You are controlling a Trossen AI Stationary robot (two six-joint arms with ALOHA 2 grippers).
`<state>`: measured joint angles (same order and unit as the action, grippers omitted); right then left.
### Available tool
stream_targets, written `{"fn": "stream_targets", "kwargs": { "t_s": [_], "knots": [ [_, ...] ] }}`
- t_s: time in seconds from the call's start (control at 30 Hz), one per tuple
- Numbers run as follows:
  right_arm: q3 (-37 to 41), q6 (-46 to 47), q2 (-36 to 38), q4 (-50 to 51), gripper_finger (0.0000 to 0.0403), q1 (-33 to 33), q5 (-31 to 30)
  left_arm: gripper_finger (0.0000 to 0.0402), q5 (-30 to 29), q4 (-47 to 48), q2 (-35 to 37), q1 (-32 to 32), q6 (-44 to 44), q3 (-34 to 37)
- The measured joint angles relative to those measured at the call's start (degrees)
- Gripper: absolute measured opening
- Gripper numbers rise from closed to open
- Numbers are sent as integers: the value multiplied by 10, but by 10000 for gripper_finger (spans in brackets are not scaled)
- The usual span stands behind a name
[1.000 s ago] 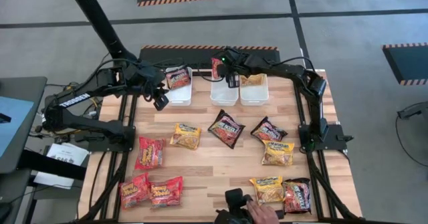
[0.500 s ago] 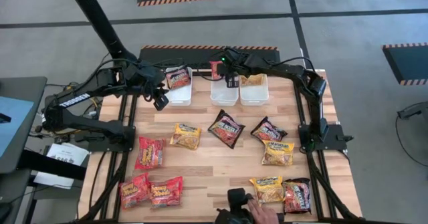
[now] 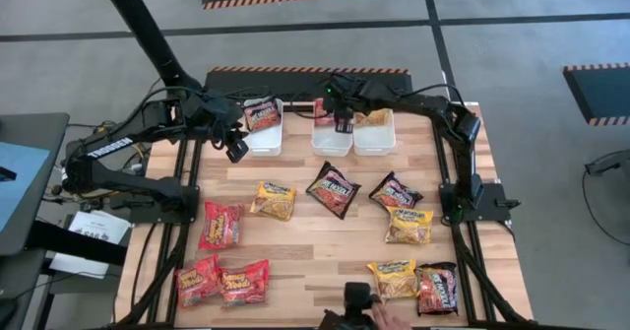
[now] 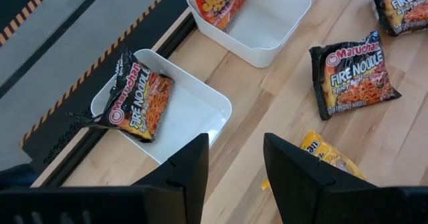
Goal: Sort Maruchan noodles
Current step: Put the black noodle pack into the left white bin
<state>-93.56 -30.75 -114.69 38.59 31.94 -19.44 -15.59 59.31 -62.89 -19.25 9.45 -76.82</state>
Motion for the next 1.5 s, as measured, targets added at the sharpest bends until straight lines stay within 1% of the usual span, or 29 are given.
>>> {"fn": "stream_targets", "kwargs": {
  "t_s": [0.13, 0.3, 0.5, 0.67, 0.8, 1.0, 1.1, 1.27, 1.4, 1.5],
  "knots": [
    [0, 38, 5, 26, 102, -7, 6, 132, 0, 1, 0, 0, 0, 0],
    [0, 88, 20, 78, 102, -23, 78, 132, 0, 2, 0, 0, 1, 0],
    [0, 142, 21, 101, 102, -45, 135, 132, 0, 3, 0, 0, 3, 0],
    [-3, 169, 21, 124, 102, -68, 138, 132, 1, 3, 0, 0, 15, 0],
    [-38, 177, 21, 188, 102, -86, 140, 132, 29, 3, 0, 0, 22, 0],
    [-78, 184, 21, 229, 102, -116, 138, 132, 41, 4, 0, 1, 28, 0],
    [-87, 188, 21, 250, 104, -126, 169, 132, 60, 7, 0, 0, 33, 0],
    [-87, 212, 21, 265, 119, -127, 268, 132, 79, 22, 0, 0, 46, 0],
    [-87, 218, 21, 314, 141, -127, 280, 132, 107, 53, 0, 0, 59, 0],
    [-87, 218, 21, 379, 156, -123, 285, 132, 110, 73, 0, 1, 66, 0]
  ]
}}
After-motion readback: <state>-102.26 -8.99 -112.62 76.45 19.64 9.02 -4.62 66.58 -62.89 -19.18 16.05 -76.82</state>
